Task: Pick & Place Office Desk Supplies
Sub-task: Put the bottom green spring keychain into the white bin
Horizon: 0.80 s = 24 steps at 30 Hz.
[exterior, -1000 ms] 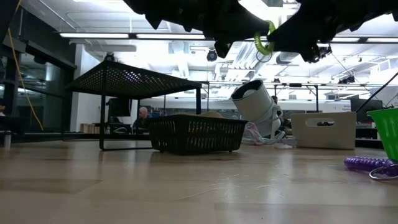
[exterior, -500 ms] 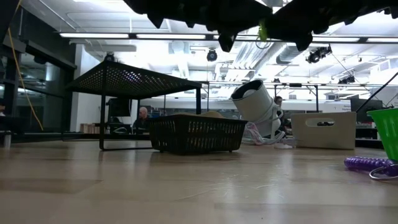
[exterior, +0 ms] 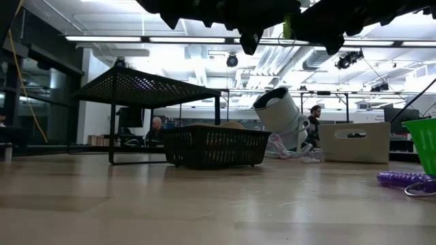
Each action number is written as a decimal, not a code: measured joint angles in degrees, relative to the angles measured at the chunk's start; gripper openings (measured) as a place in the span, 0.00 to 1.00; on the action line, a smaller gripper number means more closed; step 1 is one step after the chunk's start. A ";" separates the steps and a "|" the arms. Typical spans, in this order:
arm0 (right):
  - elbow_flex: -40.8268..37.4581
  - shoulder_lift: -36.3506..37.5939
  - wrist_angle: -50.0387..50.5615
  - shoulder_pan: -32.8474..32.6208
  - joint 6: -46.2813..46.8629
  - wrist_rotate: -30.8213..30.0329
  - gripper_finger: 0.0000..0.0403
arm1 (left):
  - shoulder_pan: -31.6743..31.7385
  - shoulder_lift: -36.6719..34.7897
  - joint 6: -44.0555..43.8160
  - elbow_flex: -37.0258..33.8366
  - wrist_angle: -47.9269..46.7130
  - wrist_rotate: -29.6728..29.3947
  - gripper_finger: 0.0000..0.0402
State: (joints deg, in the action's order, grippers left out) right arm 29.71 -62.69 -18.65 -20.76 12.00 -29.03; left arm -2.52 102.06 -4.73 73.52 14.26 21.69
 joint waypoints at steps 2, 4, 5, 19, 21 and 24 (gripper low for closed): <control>0.00 0.01 0.06 -0.83 -0.07 -1.91 0.31 | 0.02 0.00 0.00 0.00 -0.02 0.00 0.06; 0.00 0.02 0.12 -1.60 -0.52 -3.98 0.31 | 0.02 0.00 0.00 0.00 0.00 0.00 0.06; 0.00 0.01 0.13 -2.00 -0.90 -4.72 0.31 | 0.02 0.00 -0.06 0.00 -0.01 0.00 0.06; 0.00 0.02 -0.07 -4.87 -4.75 -6.72 0.31 | 0.04 0.00 -1.73 0.00 2.64 4.86 0.06; 0.00 0.01 -0.07 -4.87 -4.76 -6.72 0.31 | 0.04 0.00 -1.75 0.00 3.39 4.87 0.06; 0.00 0.02 -0.13 -4.87 -4.76 -6.71 0.31 | 0.17 0.00 -1.74 0.00 4.26 4.86 0.06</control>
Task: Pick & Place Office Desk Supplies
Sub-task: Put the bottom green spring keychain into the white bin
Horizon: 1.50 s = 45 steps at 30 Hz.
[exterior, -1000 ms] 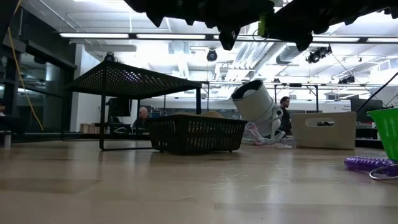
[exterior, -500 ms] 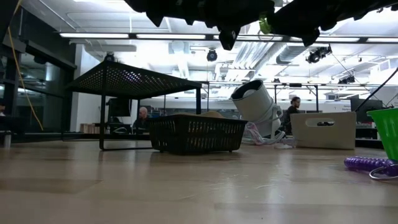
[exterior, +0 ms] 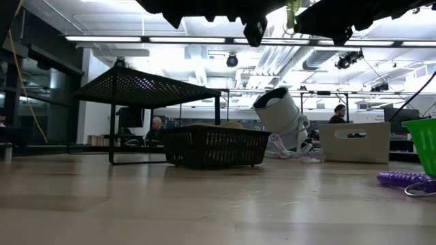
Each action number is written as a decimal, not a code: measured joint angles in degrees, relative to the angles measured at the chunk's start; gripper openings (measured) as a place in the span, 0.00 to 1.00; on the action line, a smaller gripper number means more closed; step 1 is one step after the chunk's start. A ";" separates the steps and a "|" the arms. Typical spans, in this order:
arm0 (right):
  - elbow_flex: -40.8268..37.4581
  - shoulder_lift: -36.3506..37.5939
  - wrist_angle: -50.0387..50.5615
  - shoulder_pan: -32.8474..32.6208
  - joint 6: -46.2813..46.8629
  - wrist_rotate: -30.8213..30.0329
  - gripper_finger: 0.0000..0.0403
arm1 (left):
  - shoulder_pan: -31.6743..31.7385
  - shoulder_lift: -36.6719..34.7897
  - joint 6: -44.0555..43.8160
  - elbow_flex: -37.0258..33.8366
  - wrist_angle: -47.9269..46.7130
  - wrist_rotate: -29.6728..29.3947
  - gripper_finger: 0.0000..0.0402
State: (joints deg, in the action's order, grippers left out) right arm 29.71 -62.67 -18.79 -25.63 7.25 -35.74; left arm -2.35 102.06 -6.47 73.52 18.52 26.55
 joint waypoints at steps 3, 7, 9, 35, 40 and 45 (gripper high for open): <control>0.00 0.00 -0.48 0.00 0.00 0.68 0.31 | 0.41 0.00 -0.01 0.00 -0.07 0.02 0.06; 0.00 -0.01 -1.35 0.00 -0.02 1.24 0.31 | 0.82 0.00 -0.90 0.00 -0.05 0.08 0.06; 0.00 0.00 -1.64 0.00 -0.05 1.20 0.31 | 0.85 0.00 -0.91 0.00 -0.08 0.07 0.06; 0.00 0.00 -4.46 0.00 -2.58 2.88 0.15 | 0.85 0.00 -0.84 0.00 -0.08 0.02 0.06; 0.00 -0.01 -4.43 0.00 -2.58 2.91 0.08 | 0.85 0.00 -0.81 0.00 -0.08 0.01 0.06; 0.00 0.00 -4.39 0.00 -2.56 2.92 0.06 | 0.85 0.00 -0.30 0.00 -0.19 -0.01 0.10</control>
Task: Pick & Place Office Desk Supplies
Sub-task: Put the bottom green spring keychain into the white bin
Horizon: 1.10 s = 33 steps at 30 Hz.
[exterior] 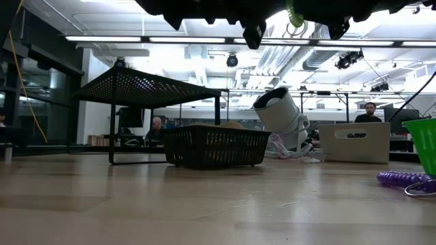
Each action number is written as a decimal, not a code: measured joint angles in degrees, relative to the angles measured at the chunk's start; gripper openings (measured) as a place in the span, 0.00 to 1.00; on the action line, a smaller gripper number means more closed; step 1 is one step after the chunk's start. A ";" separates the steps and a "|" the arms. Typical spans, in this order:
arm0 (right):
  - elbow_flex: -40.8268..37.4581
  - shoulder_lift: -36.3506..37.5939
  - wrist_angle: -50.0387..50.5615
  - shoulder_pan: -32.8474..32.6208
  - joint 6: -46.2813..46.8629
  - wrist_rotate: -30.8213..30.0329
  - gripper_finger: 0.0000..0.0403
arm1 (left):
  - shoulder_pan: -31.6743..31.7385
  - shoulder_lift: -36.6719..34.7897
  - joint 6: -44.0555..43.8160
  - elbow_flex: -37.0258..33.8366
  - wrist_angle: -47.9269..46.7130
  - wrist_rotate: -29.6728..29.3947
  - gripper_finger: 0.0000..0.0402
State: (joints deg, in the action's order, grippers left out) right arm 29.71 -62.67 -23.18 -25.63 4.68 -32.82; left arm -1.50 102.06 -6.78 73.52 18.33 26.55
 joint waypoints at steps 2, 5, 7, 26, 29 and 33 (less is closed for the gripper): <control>0.00 0.00 0.00 0.00 0.01 0.00 0.06 | 0.00 0.00 1.00 0.00 -0.07 0.00 0.12; 0.00 0.00 0.04 0.00 0.01 -0.02 0.06 | 0.00 0.00 1.21 0.00 -0.07 0.00 0.16; 0.00 0.00 0.11 0.00 0.05 -0.02 0.05 | 0.01 0.00 1.23 0.00 -0.07 0.00 0.19; 0.00 0.00 3.36 -7.39 4.72 -5.84 0.05 | 0.31 0.00 2.07 0.00 -0.81 0.96 0.33; 0.00 -0.02 6.50 -8.90 7.72 -9.31 0.05 | 0.31 0.00 2.07 0.00 -0.76 0.96 0.33; 0.00 -0.02 8.70 -10.75 11.12 -11.59 0.05 | 0.31 0.00 2.07 0.00 -0.74 0.94 0.33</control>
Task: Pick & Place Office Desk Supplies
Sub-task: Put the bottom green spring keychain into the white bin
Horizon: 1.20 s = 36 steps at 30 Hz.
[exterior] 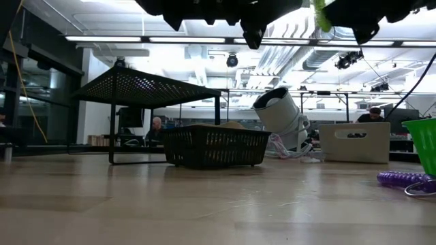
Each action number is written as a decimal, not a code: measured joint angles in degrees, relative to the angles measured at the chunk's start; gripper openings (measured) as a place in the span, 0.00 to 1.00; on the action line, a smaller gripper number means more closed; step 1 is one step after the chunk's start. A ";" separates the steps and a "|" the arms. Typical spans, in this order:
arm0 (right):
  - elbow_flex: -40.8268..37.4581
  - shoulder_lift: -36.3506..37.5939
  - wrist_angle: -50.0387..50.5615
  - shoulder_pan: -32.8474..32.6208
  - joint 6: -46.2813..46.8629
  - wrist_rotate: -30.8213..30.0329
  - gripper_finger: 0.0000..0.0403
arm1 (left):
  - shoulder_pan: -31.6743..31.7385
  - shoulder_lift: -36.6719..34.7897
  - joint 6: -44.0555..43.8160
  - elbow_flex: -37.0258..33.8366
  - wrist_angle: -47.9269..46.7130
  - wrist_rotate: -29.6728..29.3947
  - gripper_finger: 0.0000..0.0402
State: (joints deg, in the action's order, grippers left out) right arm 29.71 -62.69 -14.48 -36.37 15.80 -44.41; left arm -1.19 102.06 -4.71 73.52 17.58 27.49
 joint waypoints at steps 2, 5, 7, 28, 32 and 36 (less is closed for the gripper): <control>0.00 0.01 0.18 -0.90 0.67 -0.98 0.05 | 0.00 0.00 0.00 0.00 0.00 -0.02 0.33; 0.00 0.02 0.17 -1.95 0.71 -3.28 0.05 | 0.00 0.00 0.00 0.00 0.00 -0.17 0.33; 0.00 0.00 0.17 -2.28 0.69 -5.10 0.05 | 0.00 0.00 0.00 0.00 0.00 -0.17 0.33; 0.00 0.04 4.49 7.51 2.49 -33.45 0.05 | 0.00 0.00 0.02 0.00 0.02 -0.13 0.33; 0.00 0.04 7.98 12.99 7.97 -30.57 0.05 | 0.00 0.00 0.02 0.00 0.02 -0.11 0.33; 0.00 0.04 15.22 19.02 15.30 -24.59 0.05 | 0.00 0.00 0.04 0.00 0.02 -0.07 0.33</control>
State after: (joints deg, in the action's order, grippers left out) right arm 29.71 -62.65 0.74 -17.35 31.11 -69.00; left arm -1.19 102.06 -4.67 73.52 17.61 27.41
